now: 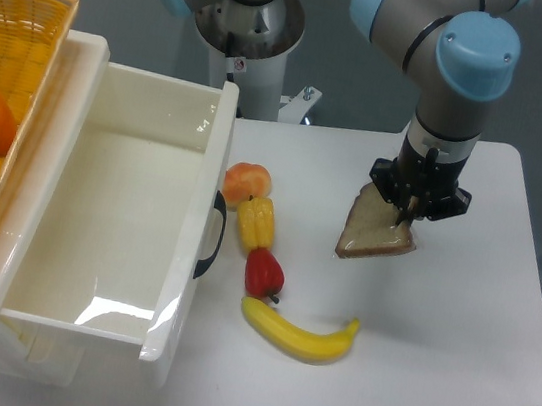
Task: Place the toast in the upper white drawer
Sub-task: 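Hold the bagged toast slice in the gripper and lift it slightly, then carry the held toast over the fruits toward the open white drawer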
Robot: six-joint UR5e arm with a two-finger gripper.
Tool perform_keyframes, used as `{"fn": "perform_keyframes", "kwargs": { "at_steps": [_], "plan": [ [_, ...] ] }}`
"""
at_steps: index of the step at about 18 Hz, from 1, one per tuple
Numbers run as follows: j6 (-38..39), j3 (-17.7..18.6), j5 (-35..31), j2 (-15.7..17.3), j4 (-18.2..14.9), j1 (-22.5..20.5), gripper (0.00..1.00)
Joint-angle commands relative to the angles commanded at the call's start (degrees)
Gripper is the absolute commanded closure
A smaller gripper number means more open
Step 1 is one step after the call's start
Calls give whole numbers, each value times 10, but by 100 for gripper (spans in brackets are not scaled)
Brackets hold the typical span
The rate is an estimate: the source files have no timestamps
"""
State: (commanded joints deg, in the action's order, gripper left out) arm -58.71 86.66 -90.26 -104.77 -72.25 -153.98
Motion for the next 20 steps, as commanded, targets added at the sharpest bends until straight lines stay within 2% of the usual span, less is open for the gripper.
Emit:
{"fn": "perform_keyframes", "kwargs": {
  "at_steps": [3,8,11,17,20],
  "plan": [
    [32,-4,-11,8,-4,-2,100],
    [71,-16,-52,46,-47,-3,100],
    [112,-15,-61,72,-53,-3,100],
    [117,-25,-61,121,-119,3,100],
    [132,-25,-55,141,-148,25,100]
  ]
}}
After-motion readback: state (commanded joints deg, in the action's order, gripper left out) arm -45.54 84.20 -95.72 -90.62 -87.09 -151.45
